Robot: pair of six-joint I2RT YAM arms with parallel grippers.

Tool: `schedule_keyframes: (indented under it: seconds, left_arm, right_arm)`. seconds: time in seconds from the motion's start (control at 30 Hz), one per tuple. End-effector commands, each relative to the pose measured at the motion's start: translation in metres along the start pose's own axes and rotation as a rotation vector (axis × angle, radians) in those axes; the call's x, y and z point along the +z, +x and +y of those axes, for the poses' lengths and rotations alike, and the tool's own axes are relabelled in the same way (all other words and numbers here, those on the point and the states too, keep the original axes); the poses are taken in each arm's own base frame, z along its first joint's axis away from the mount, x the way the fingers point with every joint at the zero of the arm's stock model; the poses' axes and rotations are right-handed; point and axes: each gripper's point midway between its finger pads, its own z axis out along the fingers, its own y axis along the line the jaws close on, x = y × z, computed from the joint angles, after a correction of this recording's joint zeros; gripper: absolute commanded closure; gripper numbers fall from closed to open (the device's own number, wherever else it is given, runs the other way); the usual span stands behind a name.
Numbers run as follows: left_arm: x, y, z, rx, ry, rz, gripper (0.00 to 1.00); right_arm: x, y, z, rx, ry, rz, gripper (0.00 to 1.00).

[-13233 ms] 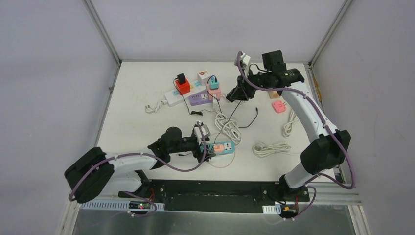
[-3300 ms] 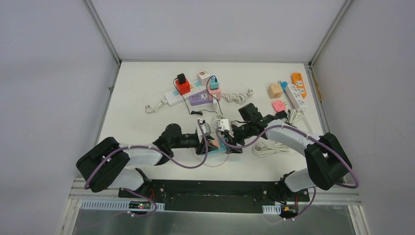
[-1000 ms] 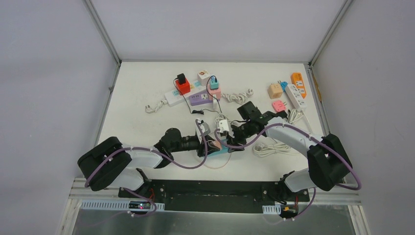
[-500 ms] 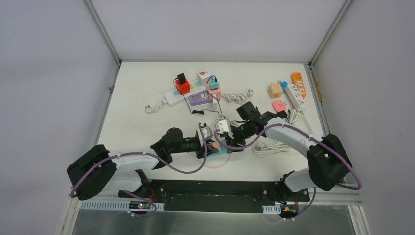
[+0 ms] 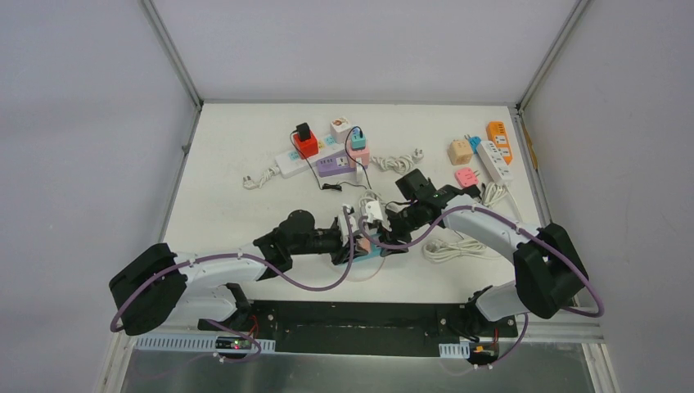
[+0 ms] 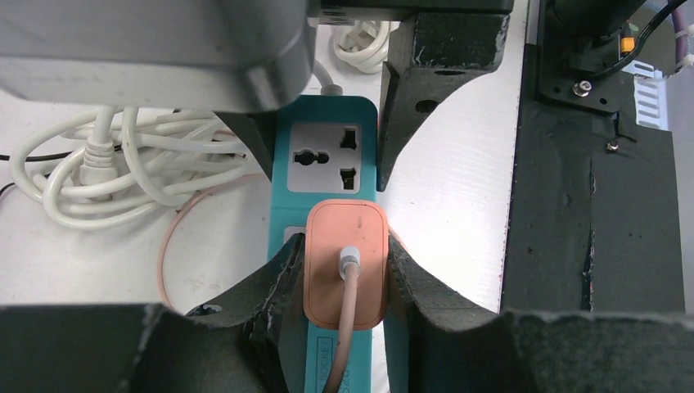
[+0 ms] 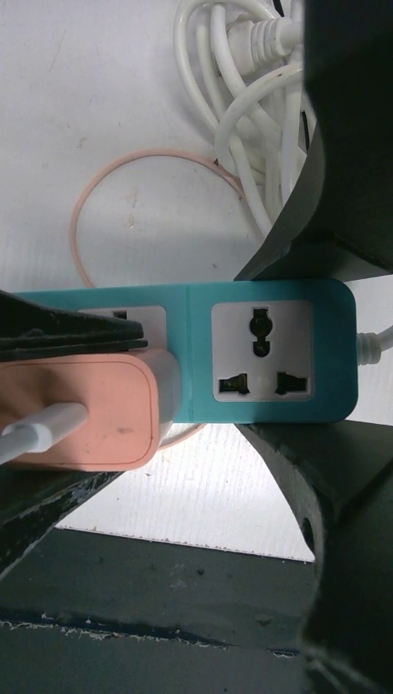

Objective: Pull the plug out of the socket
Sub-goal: Remove the plug from the socket.

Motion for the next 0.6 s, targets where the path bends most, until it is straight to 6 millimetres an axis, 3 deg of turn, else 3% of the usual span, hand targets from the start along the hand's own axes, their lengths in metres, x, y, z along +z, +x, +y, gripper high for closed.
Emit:
schedule_keyframes:
  seconds: [0.0, 0.2, 0.3, 0.57]
  left_arm:
    - [-0.001, -0.010, 0.006, 0.014, -0.043, -0.055, 1.00]
    - [-0.021, -0.028, 0.021, -0.122, -0.034, -0.206, 1.00]
    - [-0.021, -0.032, 0.019, -0.129, -0.012, -0.217, 1.00]
    - [-0.003, -0.010, 0.011, -0.001, -0.020, -0.018, 1.00]
  right_arm:
    - [-0.002, -0.018, -0.010, -0.016, 0.018, -0.057, 1.00]
    - [-0.002, -0.018, -0.010, -0.017, 0.017, -0.057, 1.00]
    - [-0.002, -0.018, -0.010, -0.018, 0.018, -0.057, 1.00]
    - [-0.002, -0.017, -0.010, -0.016, 0.018, -0.052, 1.00]
